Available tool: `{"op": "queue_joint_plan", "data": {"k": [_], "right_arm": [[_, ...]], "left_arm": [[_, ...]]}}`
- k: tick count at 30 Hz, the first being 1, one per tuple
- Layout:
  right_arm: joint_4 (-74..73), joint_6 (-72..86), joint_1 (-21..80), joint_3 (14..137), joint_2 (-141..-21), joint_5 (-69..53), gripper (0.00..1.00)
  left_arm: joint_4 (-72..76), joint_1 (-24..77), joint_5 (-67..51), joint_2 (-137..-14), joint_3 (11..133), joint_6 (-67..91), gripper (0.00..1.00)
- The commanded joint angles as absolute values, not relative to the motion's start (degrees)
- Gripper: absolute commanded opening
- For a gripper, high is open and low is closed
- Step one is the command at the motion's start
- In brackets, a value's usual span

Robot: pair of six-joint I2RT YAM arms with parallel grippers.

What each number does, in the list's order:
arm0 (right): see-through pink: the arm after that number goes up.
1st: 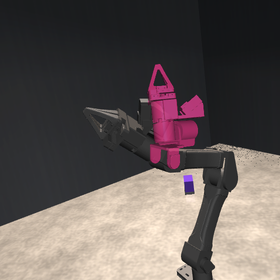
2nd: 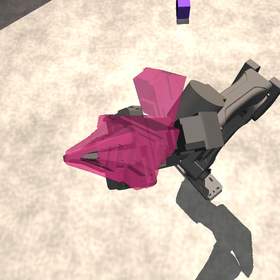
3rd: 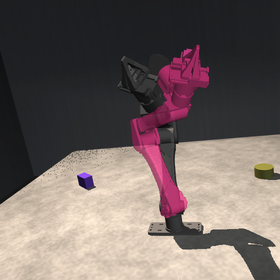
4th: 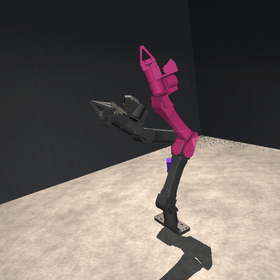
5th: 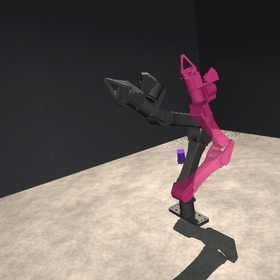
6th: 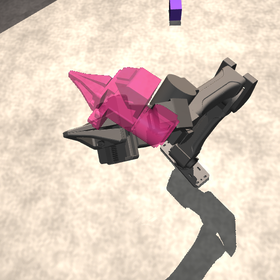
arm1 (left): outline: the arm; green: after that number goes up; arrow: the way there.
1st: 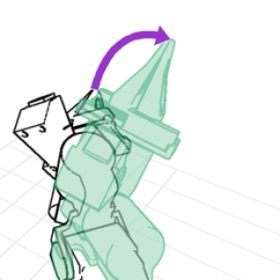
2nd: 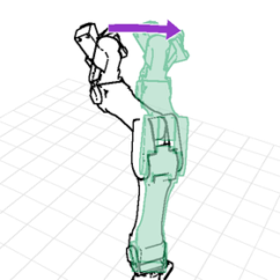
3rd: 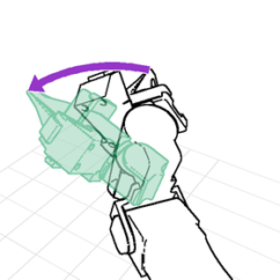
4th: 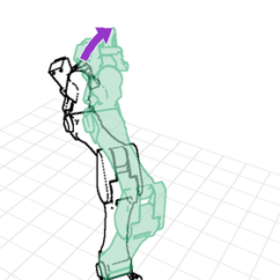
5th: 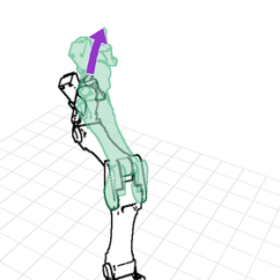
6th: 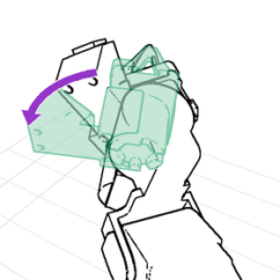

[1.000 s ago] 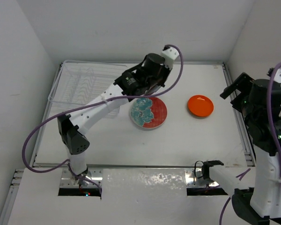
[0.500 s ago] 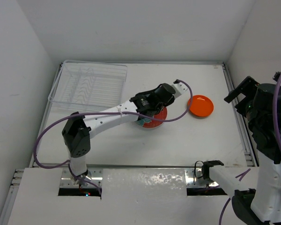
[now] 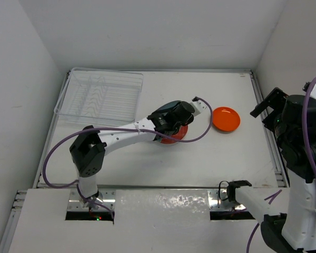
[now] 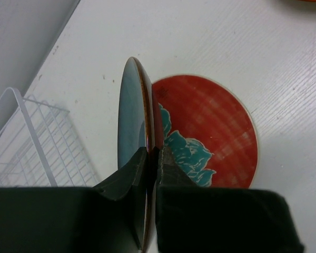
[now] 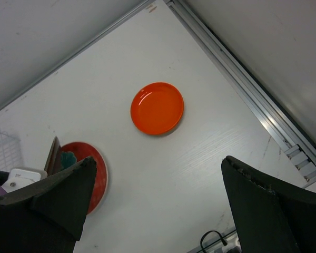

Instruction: Unload the plates from the dish rack

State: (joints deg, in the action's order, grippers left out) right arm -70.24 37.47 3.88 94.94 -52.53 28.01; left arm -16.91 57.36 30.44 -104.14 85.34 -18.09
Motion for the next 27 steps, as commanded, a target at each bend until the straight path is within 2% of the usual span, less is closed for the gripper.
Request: {"op": "queue_joint_plan", "data": {"k": [1, 9, 17, 27], "right_arm": [[-67.68, 36.83, 3.87, 94.31, -52.03, 28.12, 0.99], [-67.24, 36.91, 3.87, 92.81, -51.15, 27.69, 0.99], [-65.92, 36.91, 3.87, 92.81, -50.10, 26.98, 0.99], [-62.23, 37.00, 3.87, 89.39, -47.99, 24.96, 0.99]], "left_arm": [[-8.35, 58.09, 34.45, -99.14, 85.61, -20.30, 0.00], [-8.27, 59.94, 33.31, -99.75, 81.30, -18.46, 0.00], [-13.70, 62.93, 31.38, -104.41, 81.65, -13.37, 0.00], [-13.71, 64.95, 32.08, -110.04, 77.87, -11.17, 0.00]]}}
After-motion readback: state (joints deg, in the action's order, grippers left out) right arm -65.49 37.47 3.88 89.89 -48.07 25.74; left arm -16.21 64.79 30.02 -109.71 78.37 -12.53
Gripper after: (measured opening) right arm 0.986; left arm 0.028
